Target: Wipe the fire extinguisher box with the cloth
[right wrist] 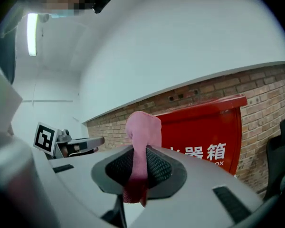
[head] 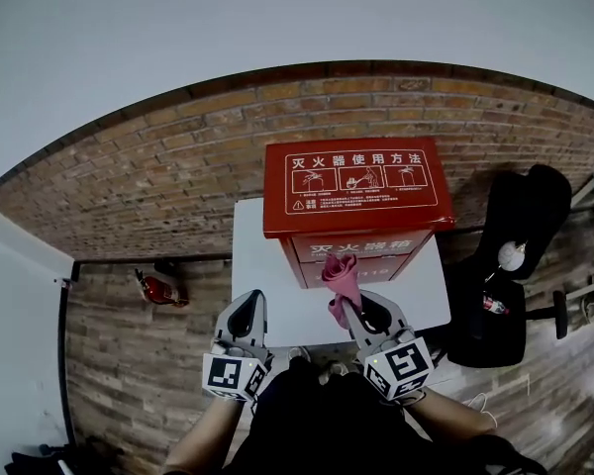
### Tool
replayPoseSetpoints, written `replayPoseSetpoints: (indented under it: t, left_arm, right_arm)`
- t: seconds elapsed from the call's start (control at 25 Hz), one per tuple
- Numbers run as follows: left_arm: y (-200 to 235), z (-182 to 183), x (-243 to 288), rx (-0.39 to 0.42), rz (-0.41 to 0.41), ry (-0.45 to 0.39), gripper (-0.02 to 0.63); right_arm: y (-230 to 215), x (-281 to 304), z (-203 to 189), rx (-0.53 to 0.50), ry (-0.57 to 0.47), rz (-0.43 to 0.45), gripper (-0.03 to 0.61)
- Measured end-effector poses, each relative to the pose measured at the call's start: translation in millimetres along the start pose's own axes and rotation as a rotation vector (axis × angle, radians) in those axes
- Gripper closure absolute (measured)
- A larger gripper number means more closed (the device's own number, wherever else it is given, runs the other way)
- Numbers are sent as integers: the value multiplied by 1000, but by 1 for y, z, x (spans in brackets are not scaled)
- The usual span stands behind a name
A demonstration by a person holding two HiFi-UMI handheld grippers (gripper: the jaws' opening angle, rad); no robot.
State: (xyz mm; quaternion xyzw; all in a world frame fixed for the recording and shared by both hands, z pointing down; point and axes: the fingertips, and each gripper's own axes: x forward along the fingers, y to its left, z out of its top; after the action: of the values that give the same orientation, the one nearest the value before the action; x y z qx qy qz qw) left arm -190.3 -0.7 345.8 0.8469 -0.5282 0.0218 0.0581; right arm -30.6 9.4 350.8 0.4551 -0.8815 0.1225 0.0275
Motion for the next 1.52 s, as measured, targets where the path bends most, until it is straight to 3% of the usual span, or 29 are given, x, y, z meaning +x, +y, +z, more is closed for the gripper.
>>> replayPoseSetpoints:
  t: [0.2, 0.48, 0.76, 0.92, 1.2, 1.4, 1.52]
  left_arm:
    - [9, 31, 21, 16, -72, -77, 594]
    - [52, 61, 53, -3, -110, -134, 594]
    - [68, 57, 86, -28, -215, -125, 594]
    - [67, 57, 98, -38, -284, -132, 594]
    - [66, 42, 107, -48, -325, -119, 594]
    - [66, 22, 112, -31, -289, -85, 594]
    - [63, 17, 112, -26, -270, -78, 594]
  right_arm:
    - [7, 7, 34, -51, -50, -26, 506]
    - [15, 24, 87, -78, -106, -59, 506]
    - [-20, 27, 135, -184, -132, -227, 506]
    - [-48, 23, 153, -221, -96, -331, 506]
    - [-121, 15, 181, -355, 76, -499, 506]
    - [-197, 23, 185, -451, 350, -588, 506]
    - [-229, 31, 183, -446, 476, -577, 506]
